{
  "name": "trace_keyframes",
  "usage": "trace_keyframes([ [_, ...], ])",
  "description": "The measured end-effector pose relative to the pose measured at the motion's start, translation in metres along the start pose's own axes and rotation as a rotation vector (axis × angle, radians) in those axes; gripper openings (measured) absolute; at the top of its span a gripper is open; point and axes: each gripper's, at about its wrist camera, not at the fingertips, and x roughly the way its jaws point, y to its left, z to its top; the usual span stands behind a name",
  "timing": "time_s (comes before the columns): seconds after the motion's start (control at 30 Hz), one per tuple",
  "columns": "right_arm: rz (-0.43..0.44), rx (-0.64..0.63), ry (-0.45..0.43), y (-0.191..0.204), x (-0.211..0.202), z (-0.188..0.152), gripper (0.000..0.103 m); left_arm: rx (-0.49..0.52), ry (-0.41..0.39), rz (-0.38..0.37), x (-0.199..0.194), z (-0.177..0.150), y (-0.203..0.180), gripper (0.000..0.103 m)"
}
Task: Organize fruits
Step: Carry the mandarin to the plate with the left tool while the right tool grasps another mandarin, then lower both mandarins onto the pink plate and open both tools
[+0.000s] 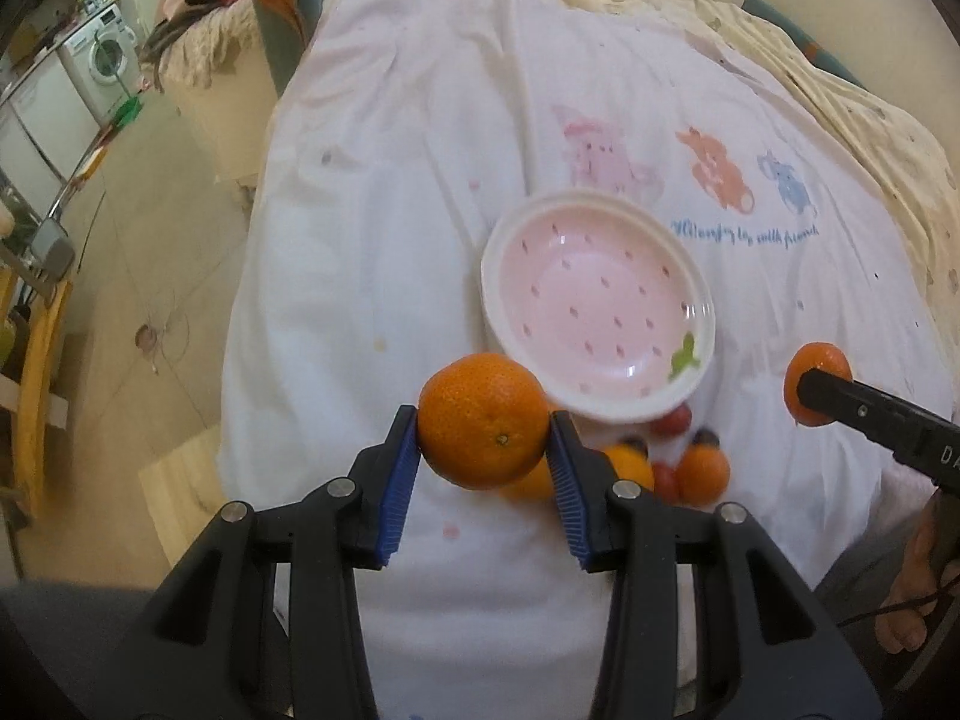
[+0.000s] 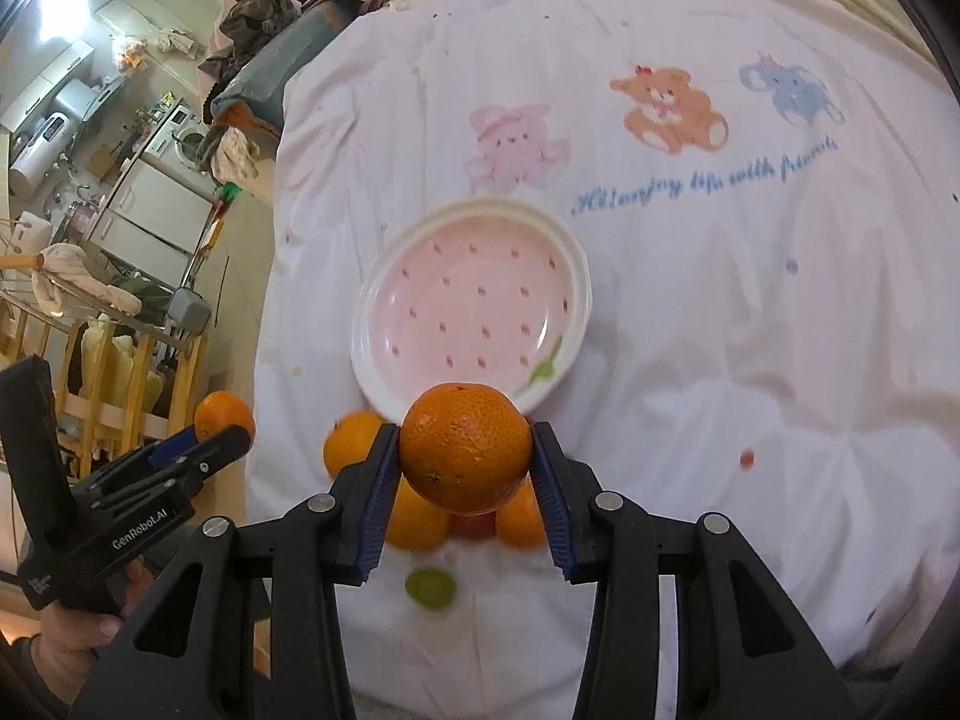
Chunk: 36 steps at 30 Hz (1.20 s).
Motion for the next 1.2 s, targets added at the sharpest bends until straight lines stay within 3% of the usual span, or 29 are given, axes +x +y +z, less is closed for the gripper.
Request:
trace_keyframes([
  [0.3,0.004,-0.022,0.018,0.003,0.029,0.042,0.045,0.049,0.009,0.041,0.027,0.046,-0.007,0.038],
  [0.5,0.001,-0.025,0.039,-0.002,0.055,0.066,0.045,0.047,0.032,0.022,0.057,0.067,-0.012,0.038],
  [0.73,0.092,0.06,0.098,-0.02,0.101,0.093,0.045,0.02,0.081,0.0,0.094,0.083,-0.014,0.038],
  [1.03,0.015,0.06,0.173,-0.023,0.167,0.112,0.045,0.03,0.136,-0.035,0.126,0.087,-0.019,0.038],
  [1.2,0.009,0.057,0.175,-0.024,0.176,0.117,0.046,0.022,0.153,-0.048,0.131,0.088,-0.019,0.038],
])
